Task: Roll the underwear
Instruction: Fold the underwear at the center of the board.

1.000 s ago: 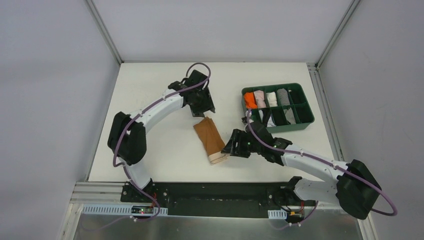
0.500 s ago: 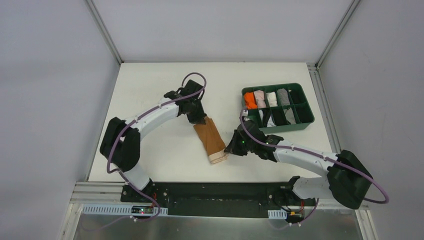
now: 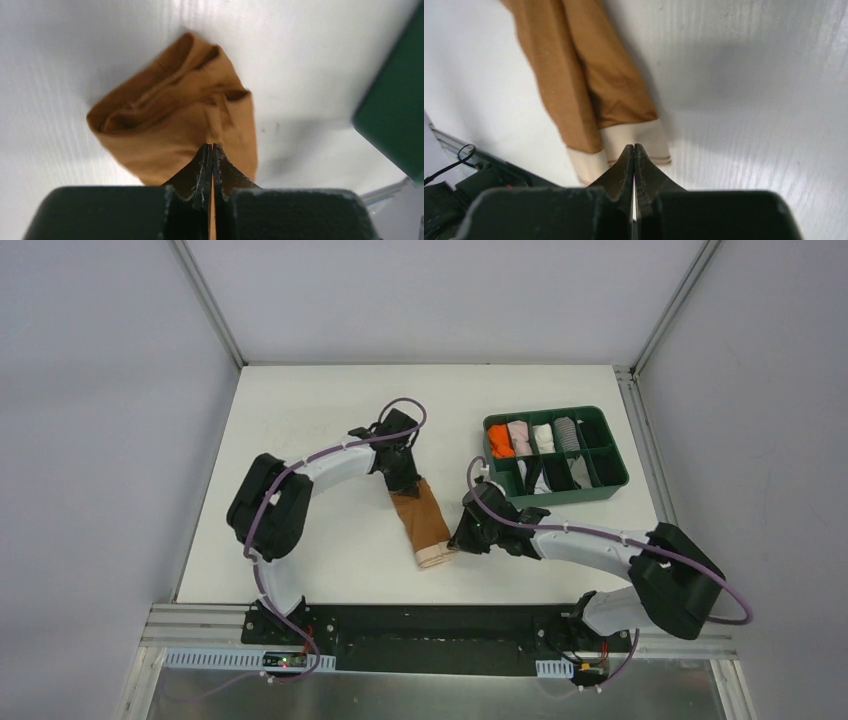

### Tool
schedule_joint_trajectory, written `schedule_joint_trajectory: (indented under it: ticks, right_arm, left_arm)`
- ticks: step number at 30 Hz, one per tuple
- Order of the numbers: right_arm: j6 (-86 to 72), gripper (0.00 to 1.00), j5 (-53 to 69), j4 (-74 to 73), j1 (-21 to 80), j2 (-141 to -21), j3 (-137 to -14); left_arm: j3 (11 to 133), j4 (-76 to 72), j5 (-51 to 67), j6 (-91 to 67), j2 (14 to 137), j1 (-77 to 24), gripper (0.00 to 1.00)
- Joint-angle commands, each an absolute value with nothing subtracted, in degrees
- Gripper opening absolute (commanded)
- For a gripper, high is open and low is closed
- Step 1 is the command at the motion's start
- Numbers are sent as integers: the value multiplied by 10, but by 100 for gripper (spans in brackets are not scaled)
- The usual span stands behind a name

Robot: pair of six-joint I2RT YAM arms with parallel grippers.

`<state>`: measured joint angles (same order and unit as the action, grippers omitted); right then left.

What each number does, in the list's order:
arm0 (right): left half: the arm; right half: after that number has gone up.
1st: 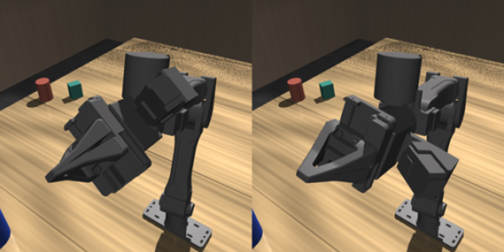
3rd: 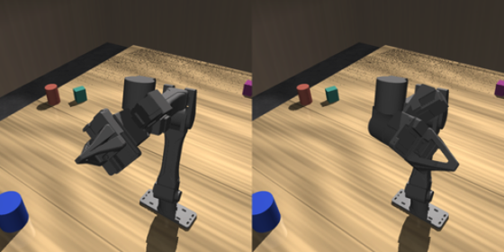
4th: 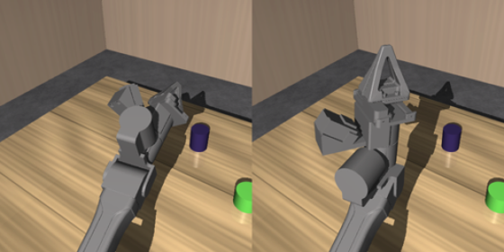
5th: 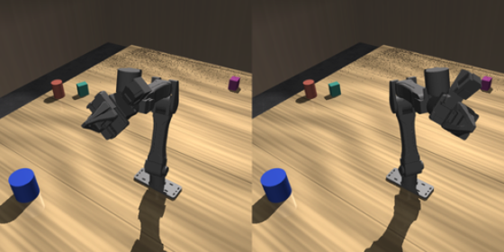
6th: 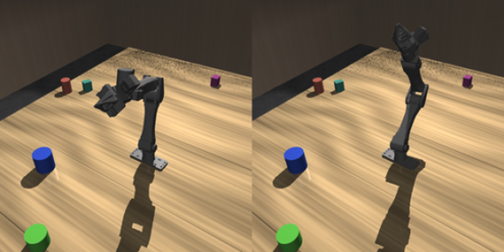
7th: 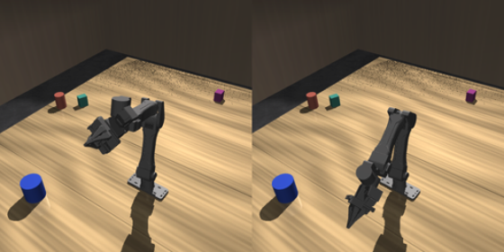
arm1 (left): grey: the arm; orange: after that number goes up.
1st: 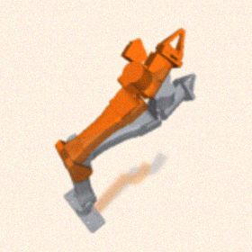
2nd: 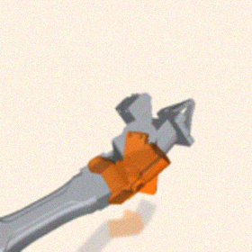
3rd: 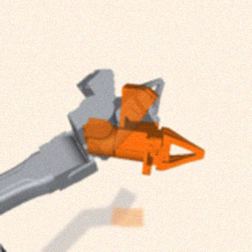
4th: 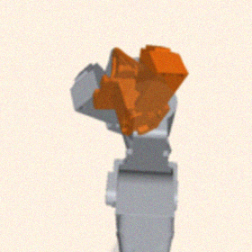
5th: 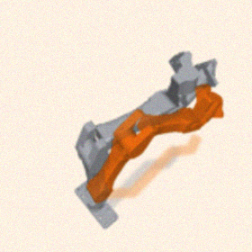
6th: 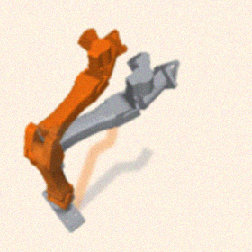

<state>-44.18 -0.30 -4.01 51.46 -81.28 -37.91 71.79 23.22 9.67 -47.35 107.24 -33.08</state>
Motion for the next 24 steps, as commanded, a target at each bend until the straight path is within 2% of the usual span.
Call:
schedule_joint_trajectory:
  ticks: [1, 3, 4, 6, 7, 9, 14, 16, 20, 24]
  right_arm:
    - [-431, 0, -36, -100, 525, -712, -420]
    - [-409, 0, -51, -125, 526, -673, -428]
    - [-397, 6, -59, -145, 526, -663, -437]
    - [-369, 24, -72, -182, 526, -661, -458]
    - [-357, 39, -76, -196, 526, -670, -469]
    - [-337, 57, -70, -211, 523, -702, -490]
    - [-325, 82, 17, -182, 503, -784, -516]
    - [-315, 86, 64, -180, 499, -814, -529]
    - [-293, 88, 73, -201, 499, -860, -550]
    - [-285, 83, 95, -195, 500, -898, -554]
  left_arm:
    - [713, 237, 71, -454, 928, -337, 0]
    - [713, 259, 57, -449, 874, -337, 7]
    - [714, 269, 53, -446, 850, -336, 11]
    - [710, 291, 50, -443, 812, -337, 15]
    - [705, 299, 49, -445, 795, -337, 16]
    - [678, 307, 46, -457, 762, -336, 18]
    - [557, 317, 45, -488, 673, -325, 19]
    - [513, 324, 54, -492, 640, -320, 20]
    - [450, 343, 54, -505, 582, -318, 20]
    - [426, 359, 43, -512, 542, -317, 21]
